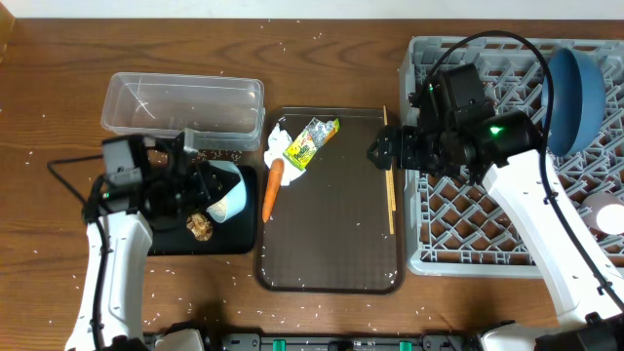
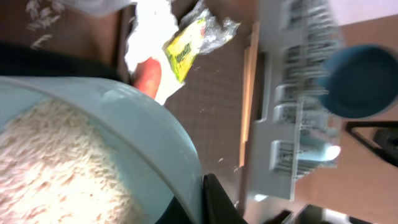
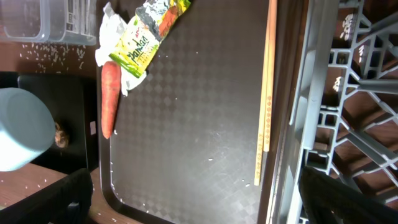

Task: Sort waste into correct bins and load items into the dishwasher rack
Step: 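Tip the rice bowl to pour rice onto the black tray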

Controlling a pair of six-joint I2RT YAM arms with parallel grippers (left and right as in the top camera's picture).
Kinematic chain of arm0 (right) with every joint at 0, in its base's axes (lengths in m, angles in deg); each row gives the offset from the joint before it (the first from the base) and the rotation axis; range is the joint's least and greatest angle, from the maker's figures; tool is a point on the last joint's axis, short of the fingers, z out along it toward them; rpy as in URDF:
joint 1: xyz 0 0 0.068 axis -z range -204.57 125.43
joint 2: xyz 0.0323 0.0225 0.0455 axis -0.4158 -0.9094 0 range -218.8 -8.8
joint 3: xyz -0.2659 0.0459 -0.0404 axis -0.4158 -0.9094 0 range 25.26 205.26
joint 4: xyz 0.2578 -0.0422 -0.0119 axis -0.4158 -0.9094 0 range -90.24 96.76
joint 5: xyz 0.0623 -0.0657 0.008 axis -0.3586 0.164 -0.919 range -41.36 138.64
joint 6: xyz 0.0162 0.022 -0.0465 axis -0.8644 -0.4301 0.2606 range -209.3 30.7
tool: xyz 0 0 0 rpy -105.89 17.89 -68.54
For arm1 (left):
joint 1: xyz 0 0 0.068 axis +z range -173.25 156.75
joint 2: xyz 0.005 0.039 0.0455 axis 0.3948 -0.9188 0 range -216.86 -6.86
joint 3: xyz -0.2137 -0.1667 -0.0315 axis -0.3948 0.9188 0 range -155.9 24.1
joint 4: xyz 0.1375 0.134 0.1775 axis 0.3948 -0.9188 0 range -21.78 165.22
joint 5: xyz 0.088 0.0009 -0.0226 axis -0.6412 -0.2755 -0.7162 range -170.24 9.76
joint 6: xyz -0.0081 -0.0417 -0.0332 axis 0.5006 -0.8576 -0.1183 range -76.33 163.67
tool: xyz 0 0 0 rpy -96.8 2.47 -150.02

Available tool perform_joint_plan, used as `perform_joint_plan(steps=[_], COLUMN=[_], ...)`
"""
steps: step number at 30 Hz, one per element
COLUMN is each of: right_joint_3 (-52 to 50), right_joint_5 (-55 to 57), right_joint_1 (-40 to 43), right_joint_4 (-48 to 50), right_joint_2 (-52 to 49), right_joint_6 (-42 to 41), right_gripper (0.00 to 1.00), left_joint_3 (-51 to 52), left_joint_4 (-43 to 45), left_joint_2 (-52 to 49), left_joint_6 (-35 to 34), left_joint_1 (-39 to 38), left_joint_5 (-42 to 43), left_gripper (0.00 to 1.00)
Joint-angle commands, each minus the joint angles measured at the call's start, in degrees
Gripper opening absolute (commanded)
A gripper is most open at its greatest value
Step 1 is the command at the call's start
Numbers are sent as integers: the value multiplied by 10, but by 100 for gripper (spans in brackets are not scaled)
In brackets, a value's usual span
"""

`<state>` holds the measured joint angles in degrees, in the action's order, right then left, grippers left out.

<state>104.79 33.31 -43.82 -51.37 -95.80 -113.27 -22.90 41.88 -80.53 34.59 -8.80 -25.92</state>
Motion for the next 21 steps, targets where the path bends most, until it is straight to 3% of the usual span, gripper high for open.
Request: perform_joint_plan(steps=[1, 7, 14, 21], right_joint_3=[3, 3, 3, 3], right_joint_5=[5, 5, 5, 5], right_joint_1=[1, 0, 1, 1], right_joint_4=[-5, -8, -8, -8], right_joint_2=[-3, -3, -3, -3], right_joint_6=[-9, -9, -9, -9], right_gripper=[99, 99, 99, 99], left_joint_3=[50, 112, 123, 125], left_joint_4=[56, 184, 187, 174], left_joint_2=[-1, -8, -28, -36], left_joint_6=[31, 33, 44, 63], left_joint_1=[46, 122, 177, 180], left_joint_5=[153, 298, 351, 344], left_gripper=[6, 6, 6, 6])
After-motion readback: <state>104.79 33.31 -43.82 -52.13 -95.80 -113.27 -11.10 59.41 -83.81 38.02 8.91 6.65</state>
